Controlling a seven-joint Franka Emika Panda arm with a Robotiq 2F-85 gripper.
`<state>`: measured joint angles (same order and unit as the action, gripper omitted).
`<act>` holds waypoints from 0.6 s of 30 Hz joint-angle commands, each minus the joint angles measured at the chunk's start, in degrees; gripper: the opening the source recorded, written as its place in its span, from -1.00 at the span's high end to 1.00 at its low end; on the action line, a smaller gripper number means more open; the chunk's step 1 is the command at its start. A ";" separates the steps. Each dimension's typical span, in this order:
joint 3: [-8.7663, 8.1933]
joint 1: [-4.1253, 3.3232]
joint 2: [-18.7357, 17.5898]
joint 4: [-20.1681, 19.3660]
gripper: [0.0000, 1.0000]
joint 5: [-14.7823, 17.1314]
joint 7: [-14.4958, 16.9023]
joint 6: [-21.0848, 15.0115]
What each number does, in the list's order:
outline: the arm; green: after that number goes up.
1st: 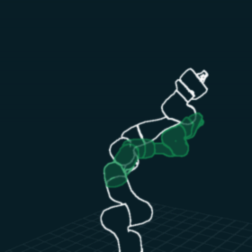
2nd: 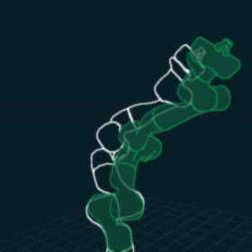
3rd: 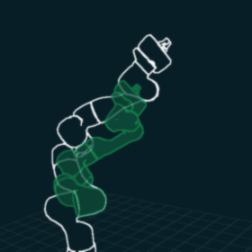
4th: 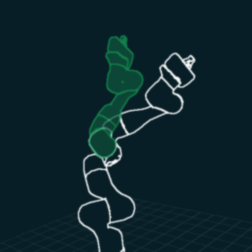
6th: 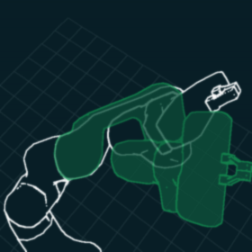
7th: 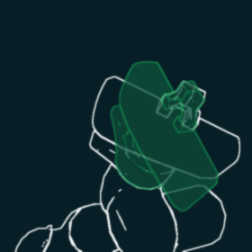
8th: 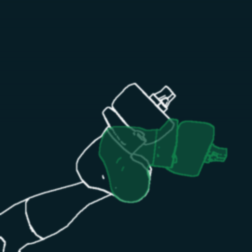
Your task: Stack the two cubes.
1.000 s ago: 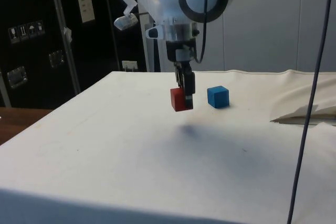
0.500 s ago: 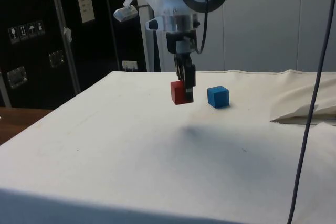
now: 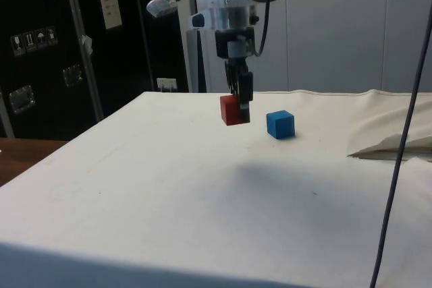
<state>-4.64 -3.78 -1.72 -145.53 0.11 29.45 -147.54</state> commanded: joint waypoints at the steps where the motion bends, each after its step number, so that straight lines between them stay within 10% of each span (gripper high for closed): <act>1: -0.06 0.00 0.29 -0.06 0.95 0.00 0.00 0.11; 18: -1.55 0.00 4.87 -2.18 0.95 0.00 1.03 2.58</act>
<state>-6.19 -3.78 3.15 -147.71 0.11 30.48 -144.96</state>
